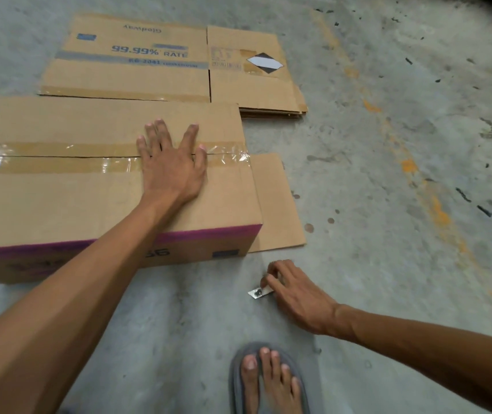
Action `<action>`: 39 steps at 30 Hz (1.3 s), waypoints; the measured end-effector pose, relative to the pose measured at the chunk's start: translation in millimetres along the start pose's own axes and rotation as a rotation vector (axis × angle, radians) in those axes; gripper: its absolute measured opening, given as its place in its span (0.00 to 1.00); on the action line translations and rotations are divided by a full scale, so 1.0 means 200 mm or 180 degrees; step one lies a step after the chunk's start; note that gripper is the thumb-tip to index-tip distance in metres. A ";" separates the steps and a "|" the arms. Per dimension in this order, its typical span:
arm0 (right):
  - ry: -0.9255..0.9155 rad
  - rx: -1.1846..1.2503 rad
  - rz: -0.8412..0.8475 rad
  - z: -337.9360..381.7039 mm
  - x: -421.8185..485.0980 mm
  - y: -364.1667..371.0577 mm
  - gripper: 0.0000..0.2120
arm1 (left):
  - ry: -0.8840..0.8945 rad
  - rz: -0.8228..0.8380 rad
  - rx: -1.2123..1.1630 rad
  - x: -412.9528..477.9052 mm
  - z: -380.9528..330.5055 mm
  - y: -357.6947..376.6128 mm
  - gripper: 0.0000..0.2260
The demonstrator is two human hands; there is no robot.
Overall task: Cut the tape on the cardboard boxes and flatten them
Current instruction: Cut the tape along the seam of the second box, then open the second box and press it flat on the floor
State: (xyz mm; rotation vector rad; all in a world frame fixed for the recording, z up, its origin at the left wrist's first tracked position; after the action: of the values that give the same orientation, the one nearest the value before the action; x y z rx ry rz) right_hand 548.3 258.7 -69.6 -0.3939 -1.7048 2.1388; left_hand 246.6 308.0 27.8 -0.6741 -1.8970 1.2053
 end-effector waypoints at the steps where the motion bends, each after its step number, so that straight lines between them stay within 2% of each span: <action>1: -0.0018 -0.0109 -0.0083 -0.01 0.01 -0.01 0.14 | 0.0002 0.0000 -0.0007 0.00 0.00 0.00 0.25; 5: 0.0249 -0.0049 -0.0520 -0.04 0.07 -0.14 0.12 | -0.0031 0.0061 0.0001 0.01 0.00 0.02 0.26; 9: 0.1219 0.0614 -0.1287 -0.12 0.18 -0.36 0.11 | -0.0067 0.0218 -0.0094 0.01 0.01 0.03 0.26; 12: 0.1948 0.1158 -0.1717 -0.14 0.30 -0.53 0.14 | 0.0073 0.0178 -0.0217 0.00 0.05 -0.03 0.25; 16: 0.2268 0.1584 -0.1712 -0.08 0.51 -0.65 0.19 | 0.0012 0.0119 0.0105 -0.03 0.28 -0.15 0.26; 21: 0.2528 0.1746 -0.1457 0.02 0.67 -0.59 0.23 | -0.0663 -0.0212 0.0716 -0.13 0.79 -0.35 0.28; 23: 0.2646 0.1744 -0.1440 0.02 0.70 -0.59 0.24 | -0.1263 -0.0415 0.0815 -0.22 1.02 -0.45 0.31; 26: 0.2613 0.1722 -0.1442 0.03 0.74 -0.61 0.23 | -0.2509 -0.0605 0.0634 -0.38 1.26 -0.55 0.35; 30: 0.2733 0.1602 -0.1372 0.05 0.80 -0.61 0.20 | -0.2573 -0.0985 0.0299 -0.40 1.25 -0.59 0.27; 34: 0.2889 0.1696 -0.1248 0.05 0.85 -0.63 0.15 | -0.2898 -0.1489 -0.0195 -0.40 1.26 -0.66 0.26; 37: 0.2975 0.2406 -0.1509 0.04 0.85 -0.68 0.15 | -0.3103 -0.1803 -0.0759 -0.40 1.25 -0.71 0.23; 39: 0.3120 0.3138 -0.1602 0.05 0.85 -0.71 0.19 | -0.3352 -0.2021 -0.1462 -0.38 1.30 -0.71 0.22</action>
State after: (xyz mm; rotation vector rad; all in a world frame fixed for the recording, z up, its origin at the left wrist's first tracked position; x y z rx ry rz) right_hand 409.0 356.0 74.2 -0.4995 -0.1236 1.6568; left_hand 70.9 61.7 67.2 0.4926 -2.9667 0.7159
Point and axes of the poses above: each hand's wrist, its own x-axis towards the middle knuckle, its own y-axis out of the palm, z = x × y, the point moved 7 cm from there along x, towards the middle knuckle, and after that the axes turned 13 degrees about -z, right-handed, at the moved point
